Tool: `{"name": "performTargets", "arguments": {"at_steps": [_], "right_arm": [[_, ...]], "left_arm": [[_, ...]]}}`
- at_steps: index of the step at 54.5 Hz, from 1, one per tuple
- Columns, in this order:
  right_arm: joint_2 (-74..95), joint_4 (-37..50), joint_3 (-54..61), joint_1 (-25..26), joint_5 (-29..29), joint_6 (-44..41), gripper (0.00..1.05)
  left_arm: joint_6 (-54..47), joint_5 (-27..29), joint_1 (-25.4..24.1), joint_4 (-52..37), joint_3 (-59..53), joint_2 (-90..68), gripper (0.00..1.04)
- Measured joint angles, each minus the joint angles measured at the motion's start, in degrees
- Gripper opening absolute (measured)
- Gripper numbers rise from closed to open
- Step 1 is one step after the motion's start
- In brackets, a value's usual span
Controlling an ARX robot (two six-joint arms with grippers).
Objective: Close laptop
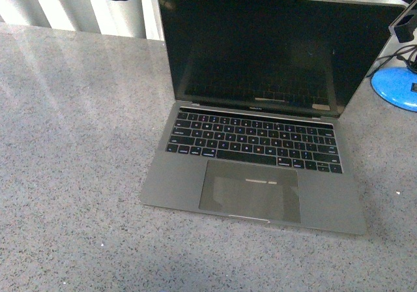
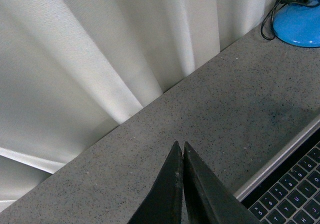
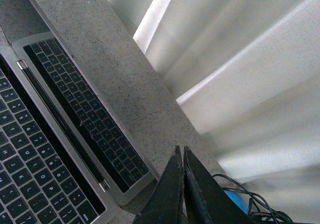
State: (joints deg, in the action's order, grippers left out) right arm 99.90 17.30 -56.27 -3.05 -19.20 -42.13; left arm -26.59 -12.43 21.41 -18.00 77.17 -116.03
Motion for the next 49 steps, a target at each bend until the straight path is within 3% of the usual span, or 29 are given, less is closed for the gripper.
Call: {"name": "performTargets", "arguments": {"at_steps": [49], "right_arm": [[0.61,1.4,2.82,0.46,-1.55,0.28,0.01]], "left_arm": [[-0.72,-1.55,0.07,0.26,-0.55,-1.14,0.04]]}}
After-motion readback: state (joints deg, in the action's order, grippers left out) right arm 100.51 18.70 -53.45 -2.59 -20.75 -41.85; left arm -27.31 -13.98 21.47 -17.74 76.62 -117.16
